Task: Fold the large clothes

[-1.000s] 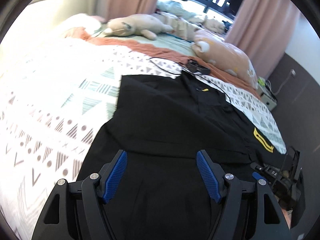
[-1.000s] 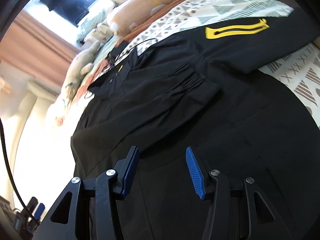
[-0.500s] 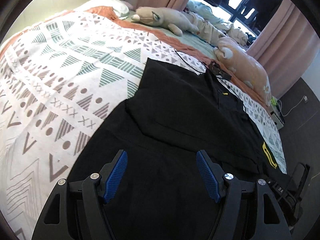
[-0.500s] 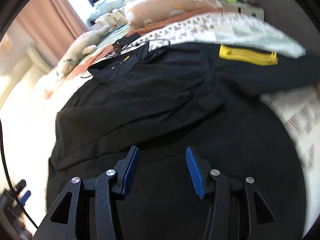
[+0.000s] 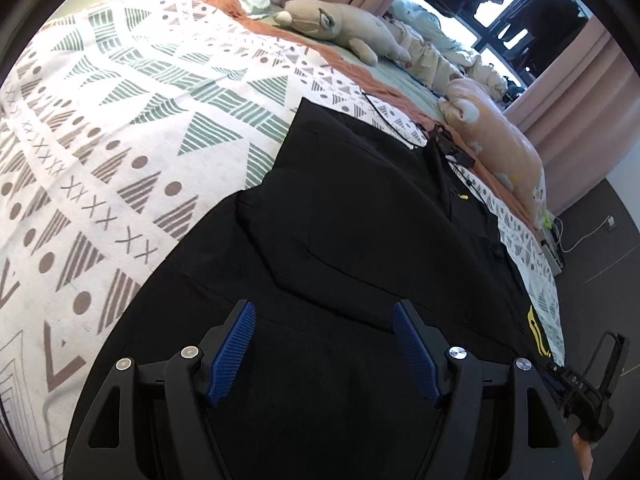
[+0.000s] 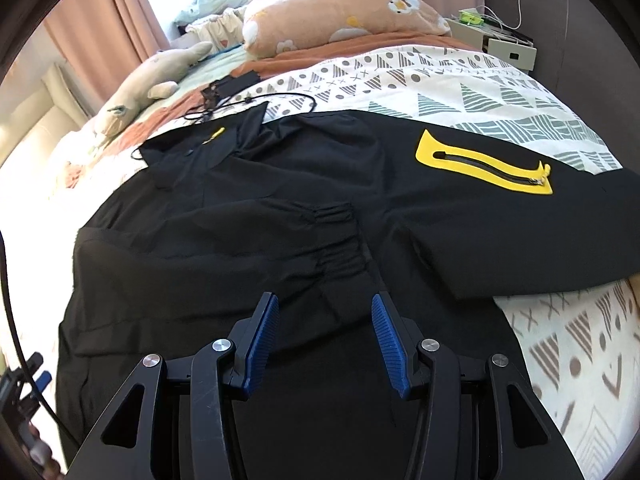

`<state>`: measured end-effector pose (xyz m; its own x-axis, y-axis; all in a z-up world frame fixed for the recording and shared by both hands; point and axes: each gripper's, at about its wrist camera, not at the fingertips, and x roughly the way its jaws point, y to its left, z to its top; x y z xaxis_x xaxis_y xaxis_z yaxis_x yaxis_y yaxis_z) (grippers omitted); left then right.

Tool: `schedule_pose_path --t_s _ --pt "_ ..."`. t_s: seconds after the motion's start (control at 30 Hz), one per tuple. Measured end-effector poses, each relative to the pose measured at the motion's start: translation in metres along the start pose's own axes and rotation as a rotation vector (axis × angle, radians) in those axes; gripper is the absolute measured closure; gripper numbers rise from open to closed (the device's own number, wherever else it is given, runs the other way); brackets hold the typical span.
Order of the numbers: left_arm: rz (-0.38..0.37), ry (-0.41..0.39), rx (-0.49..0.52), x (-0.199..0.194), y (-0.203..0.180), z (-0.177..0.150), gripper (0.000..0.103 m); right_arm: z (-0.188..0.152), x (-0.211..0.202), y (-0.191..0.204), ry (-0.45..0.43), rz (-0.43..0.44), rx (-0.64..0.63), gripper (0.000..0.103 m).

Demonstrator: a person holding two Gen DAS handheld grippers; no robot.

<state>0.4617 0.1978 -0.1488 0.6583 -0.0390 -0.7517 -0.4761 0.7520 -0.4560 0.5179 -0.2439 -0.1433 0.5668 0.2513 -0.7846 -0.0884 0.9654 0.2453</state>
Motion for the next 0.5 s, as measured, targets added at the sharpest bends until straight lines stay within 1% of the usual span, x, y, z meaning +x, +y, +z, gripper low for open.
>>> schedule_pose_path --t_s 0.1,0.27,0.3,0.4,0.5 --pt "0.0 -0.007 -0.012 0.002 0.003 0.004 0.032 0.013 0.009 -0.004 -0.019 0.021 0.047 0.053" --pt "0.015 -0.008 -0.022 0.004 0.01 0.008 0.033 0.034 0.023 -0.012 -0.046 -0.068 0.078 0.053" --pt "0.015 -0.009 -0.032 0.004 0.012 0.009 0.033 0.037 0.026 -0.015 -0.043 -0.079 0.08 0.053" --pt "0.021 -0.022 -0.055 -0.001 0.018 0.011 0.033 0.04 0.042 -0.018 0.0 -0.069 0.078 0.053" --pt "0.03 -0.04 -0.07 -0.006 0.022 0.013 0.034 0.042 0.056 -0.015 0.03 -0.071 0.048 0.053"
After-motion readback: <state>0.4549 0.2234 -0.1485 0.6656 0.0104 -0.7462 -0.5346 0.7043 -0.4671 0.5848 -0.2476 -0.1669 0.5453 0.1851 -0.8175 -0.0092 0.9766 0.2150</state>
